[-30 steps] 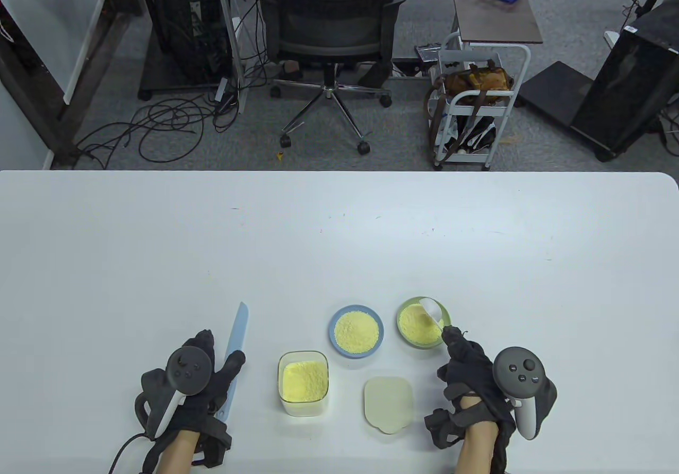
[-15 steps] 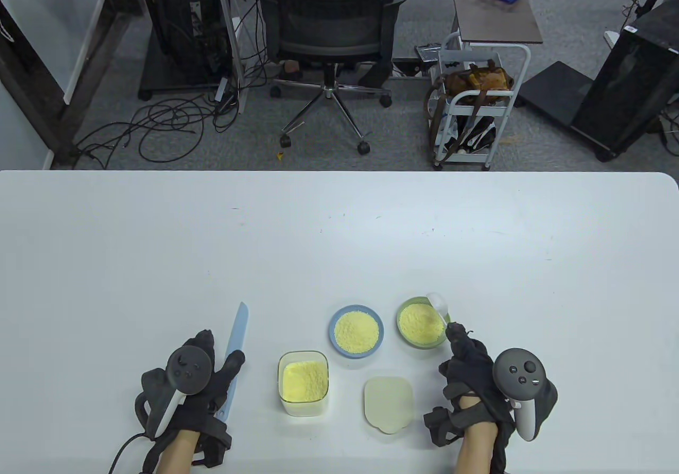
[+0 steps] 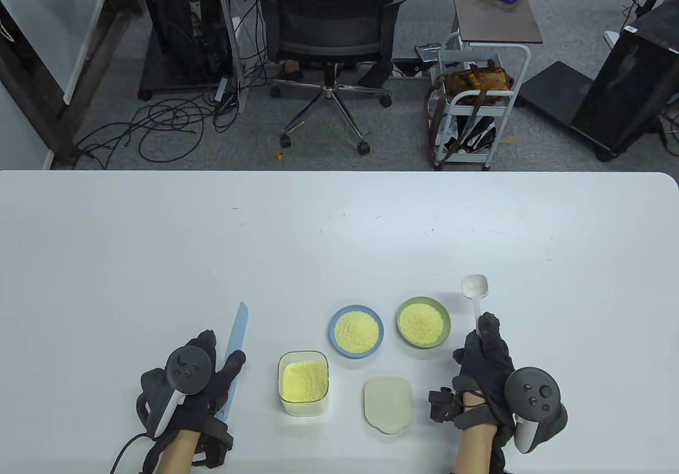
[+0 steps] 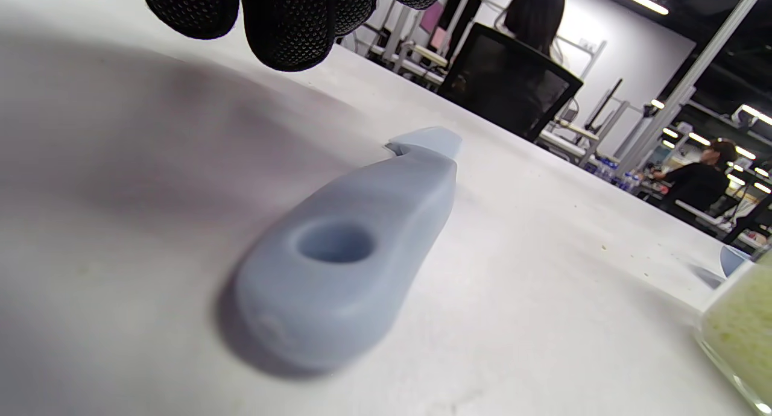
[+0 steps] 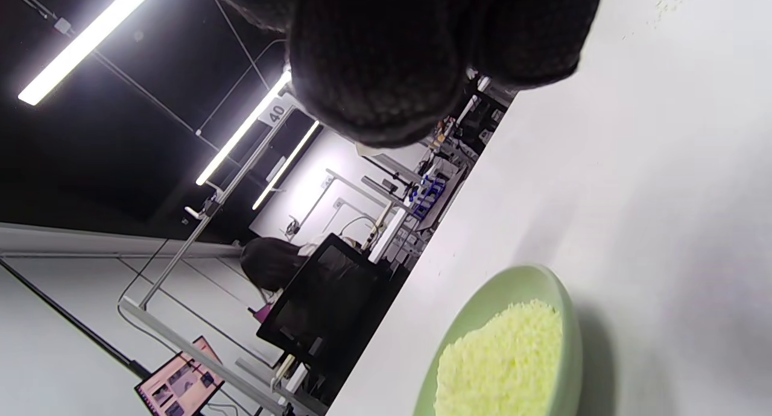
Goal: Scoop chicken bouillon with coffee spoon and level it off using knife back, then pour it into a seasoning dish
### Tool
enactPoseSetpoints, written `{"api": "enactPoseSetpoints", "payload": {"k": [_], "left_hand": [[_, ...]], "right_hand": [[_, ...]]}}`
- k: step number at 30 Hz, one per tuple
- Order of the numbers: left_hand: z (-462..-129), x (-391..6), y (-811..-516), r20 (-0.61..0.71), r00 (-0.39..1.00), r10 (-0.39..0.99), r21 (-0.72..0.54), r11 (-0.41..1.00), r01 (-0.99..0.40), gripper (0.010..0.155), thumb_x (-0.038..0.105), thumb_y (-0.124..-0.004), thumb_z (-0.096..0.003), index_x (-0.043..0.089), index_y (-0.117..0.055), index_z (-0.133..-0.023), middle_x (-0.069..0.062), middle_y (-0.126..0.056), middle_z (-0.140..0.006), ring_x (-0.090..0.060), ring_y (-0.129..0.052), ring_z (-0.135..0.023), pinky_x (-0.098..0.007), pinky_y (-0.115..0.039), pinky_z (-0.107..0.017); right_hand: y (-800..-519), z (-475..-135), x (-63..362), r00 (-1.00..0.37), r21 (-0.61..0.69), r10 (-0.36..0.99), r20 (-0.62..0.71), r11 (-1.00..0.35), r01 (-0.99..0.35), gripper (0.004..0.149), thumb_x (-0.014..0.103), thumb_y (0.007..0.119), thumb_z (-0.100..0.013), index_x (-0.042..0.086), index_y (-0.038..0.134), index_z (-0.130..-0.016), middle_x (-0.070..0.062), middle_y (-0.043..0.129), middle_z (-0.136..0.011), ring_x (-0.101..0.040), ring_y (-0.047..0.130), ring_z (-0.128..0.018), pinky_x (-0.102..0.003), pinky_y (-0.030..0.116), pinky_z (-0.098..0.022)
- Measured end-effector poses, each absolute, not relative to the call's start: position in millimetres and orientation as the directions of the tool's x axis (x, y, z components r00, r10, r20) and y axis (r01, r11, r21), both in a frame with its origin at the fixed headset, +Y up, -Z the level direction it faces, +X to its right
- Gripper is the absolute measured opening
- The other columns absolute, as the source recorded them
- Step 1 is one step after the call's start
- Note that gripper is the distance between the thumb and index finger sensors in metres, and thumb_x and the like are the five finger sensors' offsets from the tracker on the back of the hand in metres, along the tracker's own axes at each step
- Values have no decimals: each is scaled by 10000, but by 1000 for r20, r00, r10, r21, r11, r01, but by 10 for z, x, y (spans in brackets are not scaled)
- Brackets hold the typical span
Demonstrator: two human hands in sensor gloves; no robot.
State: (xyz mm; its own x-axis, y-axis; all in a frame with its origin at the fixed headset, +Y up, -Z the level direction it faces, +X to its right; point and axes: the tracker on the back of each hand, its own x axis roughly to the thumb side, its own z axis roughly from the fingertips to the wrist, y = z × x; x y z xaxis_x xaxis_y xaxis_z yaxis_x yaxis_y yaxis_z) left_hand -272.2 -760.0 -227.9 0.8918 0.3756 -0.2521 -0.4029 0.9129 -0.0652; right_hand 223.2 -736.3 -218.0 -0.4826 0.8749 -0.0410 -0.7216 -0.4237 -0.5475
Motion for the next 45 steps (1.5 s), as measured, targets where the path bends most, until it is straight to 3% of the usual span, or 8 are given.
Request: {"api": "enactPoseSetpoints", "payload": {"k": [4,7,13,22,27,34,45], "left_hand": [[-2284,-2729,-7598,-250,879,406,-65,899,-434,867,693,-604,-419,165,-435,-1086,-245,-543,-1112,-398,-713,-985,-586,-596,-684],[-2289,-2729,-7602,-247,871,424,-66,890,-452,868,693,-605,-418,164,-437,-1086,-246,-544,-1111,-402,-711,-985,-586,-596,-684],[-2301,-2727,-7615,-247,869,428,-74,886,-457,863,691,-605,-422,165,-440,-1087,-247,-545,-1112,-403,-710,-986,-587,-593,-685],[-2309,-2735,-7613,-253,871,421,-73,889,-451,855,686,-604,-429,165,-442,-1087,-248,-546,-1112,-405,-711,-985,-587,-594,-684],[-2317,-2733,-7619,-257,864,433,-80,881,-466,852,688,-603,-431,169,-443,-1088,-247,-544,-1114,-402,-709,-988,-584,-592,-687],[-2326,-2734,-7621,-257,860,441,-81,877,-474,855,691,-603,-430,171,-443,-1090,-245,-546,-1115,-404,-711,-987,-584,-592,-687],[-2335,-2732,-7608,-248,860,445,-66,878,-473,845,688,-603,-434,172,-457,-1088,-245,-555,-1112,-402,-716,-985,-582,-594,-687]], "right_hand": [[-7358,-2235,2232,-473,-563,879,-53,-418,-713,465,205,707,-487,37,599,-907,-282,718,-712,-169,920,-362,-492,738,-462],[-7351,-2294,2257,-549,-550,827,-122,-517,-656,464,220,706,-487,53,607,-908,-265,730,-711,-165,922,-364,-490,740,-466],[-7440,-2414,2438,-605,-457,758,-242,-639,-618,460,245,698,-495,79,610,-915,-226,747,-665,-116,891,-309,-452,750,-434],[-7643,-2523,2445,-699,-339,625,-347,-779,-528,453,228,679,-487,96,609,-915,-232,725,-691,-156,882,-338,-481,715,-457],[-7646,-2542,2398,-752,-263,506,-423,-863,-432,428,194,752,-452,108,706,-869,-239,841,-647,-221,927,-306,-530,725,-422],[-7686,-2557,2419,-739,-198,490,-462,-869,-453,434,191,827,-431,125,731,-849,-208,908,-638,-225,950,-304,-538,707,-450],[-7702,-2555,2467,-705,-189,518,-484,-849,-493,416,178,818,-456,117,720,-856,-197,889,-646,-223,930,-308,-492,686,-455]]}}
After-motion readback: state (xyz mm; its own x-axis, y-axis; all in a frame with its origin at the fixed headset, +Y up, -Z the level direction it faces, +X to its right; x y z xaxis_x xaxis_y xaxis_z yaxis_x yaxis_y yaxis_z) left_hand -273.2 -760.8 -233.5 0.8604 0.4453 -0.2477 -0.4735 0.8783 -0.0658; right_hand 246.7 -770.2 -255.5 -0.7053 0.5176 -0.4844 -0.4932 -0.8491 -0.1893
